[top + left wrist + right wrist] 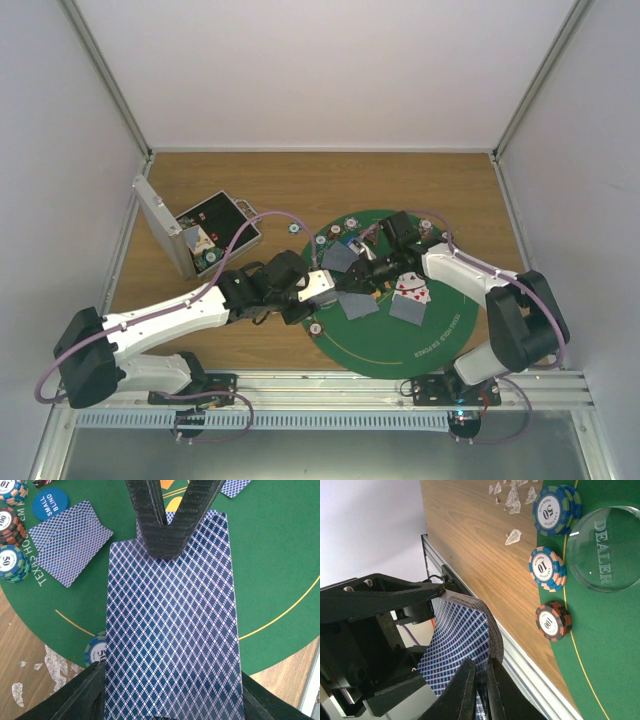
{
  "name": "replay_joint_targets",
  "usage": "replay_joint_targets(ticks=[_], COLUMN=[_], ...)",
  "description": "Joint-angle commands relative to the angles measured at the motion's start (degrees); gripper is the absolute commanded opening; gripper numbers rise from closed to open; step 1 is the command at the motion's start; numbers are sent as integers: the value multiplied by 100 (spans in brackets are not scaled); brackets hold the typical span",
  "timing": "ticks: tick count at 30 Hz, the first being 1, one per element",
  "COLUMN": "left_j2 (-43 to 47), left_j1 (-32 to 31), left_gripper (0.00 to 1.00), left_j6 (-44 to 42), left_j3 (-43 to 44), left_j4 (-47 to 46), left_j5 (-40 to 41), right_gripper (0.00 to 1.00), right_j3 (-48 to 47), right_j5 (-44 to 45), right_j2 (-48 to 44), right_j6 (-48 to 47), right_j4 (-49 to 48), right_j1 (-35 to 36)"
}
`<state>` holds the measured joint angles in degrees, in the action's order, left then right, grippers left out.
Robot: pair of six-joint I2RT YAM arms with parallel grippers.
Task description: Distribute texas hold em gaming equipment
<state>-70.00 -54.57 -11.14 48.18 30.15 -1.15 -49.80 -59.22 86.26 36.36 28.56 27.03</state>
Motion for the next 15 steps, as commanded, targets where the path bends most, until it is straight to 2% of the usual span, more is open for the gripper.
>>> replay_joint_targets(ticks=[1,3,9,15], left_j2=[131,127,136,140], left_j1=[-28,-28,-28,-28], left_gripper=[56,56,56,56], left_j6=[-16,-13,-20,-16], left_j3=[-46,-46,-45,-24], left_j4=[-327,-332,-314,-305], left_j5=[36,44,50,57], right_gripper=[5,1,1,1], right_j3=[32,12,-7,100], right_j5=[-175,-24,426,800], right_j2=[-94,-132,-407,-1012], right_j6=[124,118,106,-140], right_j4=[-168,-94,164,691], right_j1=[54,50,-117,-911])
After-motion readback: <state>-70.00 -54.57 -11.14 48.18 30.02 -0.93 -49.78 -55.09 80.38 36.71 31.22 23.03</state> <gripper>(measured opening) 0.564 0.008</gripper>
